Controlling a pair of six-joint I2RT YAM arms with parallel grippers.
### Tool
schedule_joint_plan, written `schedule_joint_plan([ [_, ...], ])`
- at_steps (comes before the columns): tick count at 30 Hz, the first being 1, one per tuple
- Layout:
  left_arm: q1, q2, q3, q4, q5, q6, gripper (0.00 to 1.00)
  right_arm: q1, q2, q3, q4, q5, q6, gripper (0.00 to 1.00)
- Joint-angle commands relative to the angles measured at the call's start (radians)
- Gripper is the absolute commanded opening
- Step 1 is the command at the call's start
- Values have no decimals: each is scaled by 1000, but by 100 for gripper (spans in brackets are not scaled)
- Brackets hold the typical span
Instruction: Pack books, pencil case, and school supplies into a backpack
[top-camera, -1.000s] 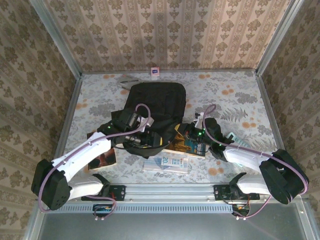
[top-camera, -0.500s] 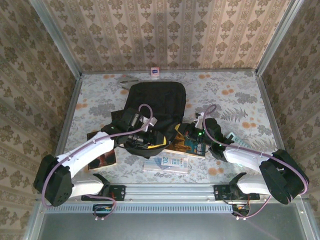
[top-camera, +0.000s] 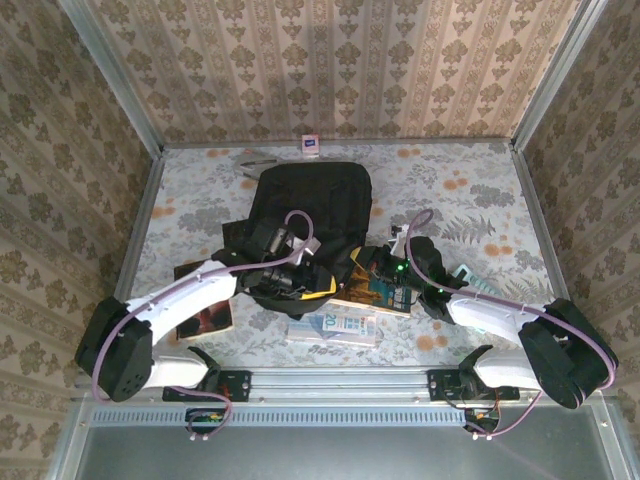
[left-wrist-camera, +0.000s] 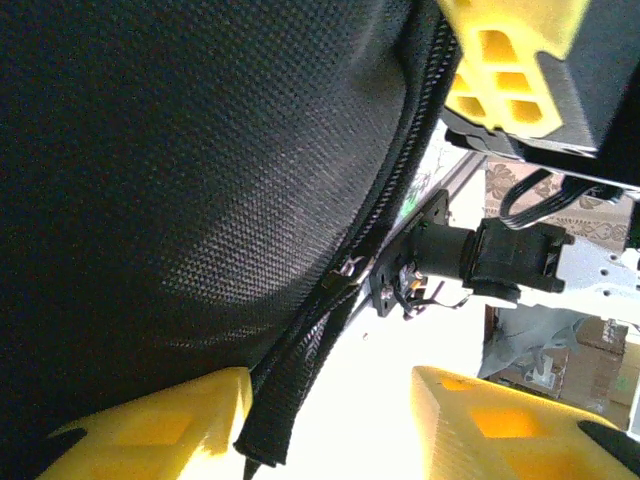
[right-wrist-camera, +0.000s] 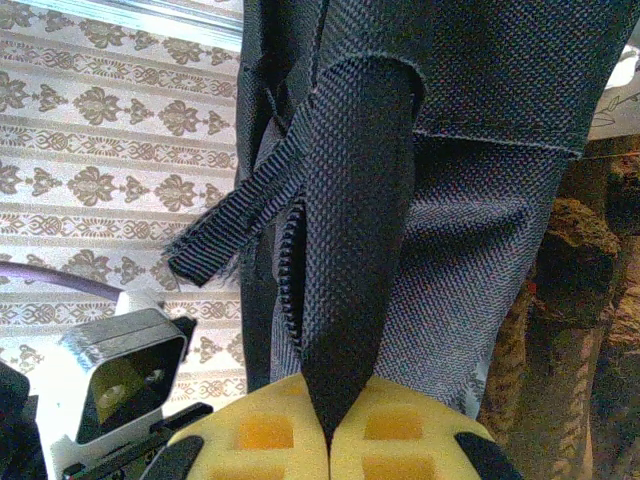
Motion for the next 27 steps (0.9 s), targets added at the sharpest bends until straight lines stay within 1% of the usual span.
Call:
schedule_joint_plan([
  [1, -15, 25, 18, 20, 28, 1, 38, 9, -40, 9, 62, 33, 3, 0],
  [6, -16, 31, 17, 23, 40, 8, 21, 10, -53, -1, 47, 53, -9, 0],
  [10, -13, 22, 22, 2, 40, 25, 11, 11, -54, -8, 39, 63, -20, 0],
  [12, -9, 16, 21, -8, 38, 30, 3, 11, -52, -8, 28, 63, -32, 0],
  [13, -6, 12, 21, -15, 37, 33, 1, 11, -53, -6, 19, 66, -37, 0],
  [14, -4, 7, 21, -22, 36, 36, 0, 10, -55, -4, 10, 70, -47, 0],
  [19, 6, -35, 17, -66, 22, 57, 0, 4, -73, 4, -53, 88, -94, 0],
  [27, 47, -98, -1, -148, 28, 91, 0, -38, -85, 29, -149, 89, -160, 0],
])
